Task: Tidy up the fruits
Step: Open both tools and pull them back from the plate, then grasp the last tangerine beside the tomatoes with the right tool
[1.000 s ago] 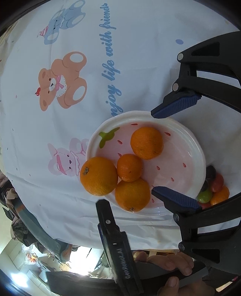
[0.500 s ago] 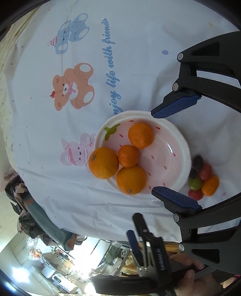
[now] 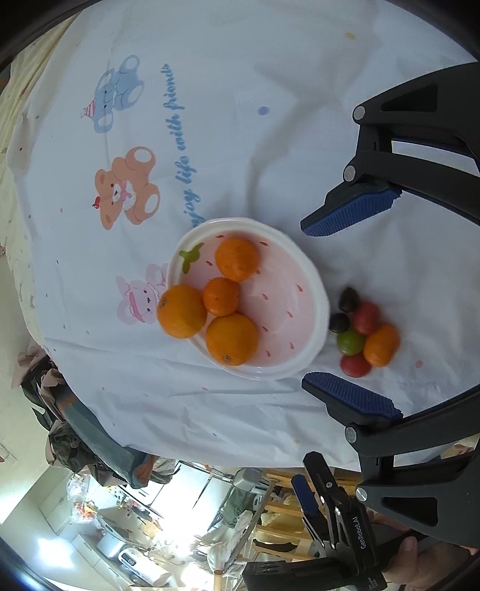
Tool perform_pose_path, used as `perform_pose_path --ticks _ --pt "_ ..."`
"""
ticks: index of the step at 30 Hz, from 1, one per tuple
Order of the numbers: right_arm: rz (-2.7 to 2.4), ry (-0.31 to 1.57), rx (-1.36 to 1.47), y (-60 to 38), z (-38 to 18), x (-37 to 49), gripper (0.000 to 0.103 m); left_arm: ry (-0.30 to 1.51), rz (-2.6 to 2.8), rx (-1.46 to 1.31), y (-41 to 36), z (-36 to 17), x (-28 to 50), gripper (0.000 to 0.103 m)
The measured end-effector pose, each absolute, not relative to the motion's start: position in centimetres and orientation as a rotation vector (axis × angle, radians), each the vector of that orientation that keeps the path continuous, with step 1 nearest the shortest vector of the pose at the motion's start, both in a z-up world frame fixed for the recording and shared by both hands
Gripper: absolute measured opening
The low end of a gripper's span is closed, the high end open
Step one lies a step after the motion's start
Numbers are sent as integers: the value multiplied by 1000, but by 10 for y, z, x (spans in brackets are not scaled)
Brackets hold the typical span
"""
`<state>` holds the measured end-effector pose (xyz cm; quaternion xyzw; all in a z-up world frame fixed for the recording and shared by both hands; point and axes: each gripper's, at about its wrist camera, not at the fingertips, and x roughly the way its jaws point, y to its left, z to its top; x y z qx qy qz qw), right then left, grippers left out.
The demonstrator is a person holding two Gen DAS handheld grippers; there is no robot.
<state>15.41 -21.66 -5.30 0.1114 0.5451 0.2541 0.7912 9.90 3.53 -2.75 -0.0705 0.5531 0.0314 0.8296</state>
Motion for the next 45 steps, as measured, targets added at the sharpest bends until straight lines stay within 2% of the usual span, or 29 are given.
perform_pose_path --ticks 9,17,21,27,33,35,45 --pt "514 1256 255 -206 -72 125 79 1150 52 -174 39 -36 90 81" --pt "529 1415 339 -187 -108 98 77 1164 93 -184 40 -45 105 81" --pt "516 1418 250 -164 -111 90 76 1163 102 -235 46 -41 105 81" --pt "484 1434 178 -135 -126 95 71 1160 84 -229 45 -35 99 81" --pt "438 1494 141 -124 -143 99 55 1179 102 -222 49 -36 97 81" --pt "447 1483 138 -125 -143 97 46 1180 102 -231 51 -36 96 81" --pt "513 1469 122 -153 -117 90 45 1203 101 -218 48 -44 96 81"
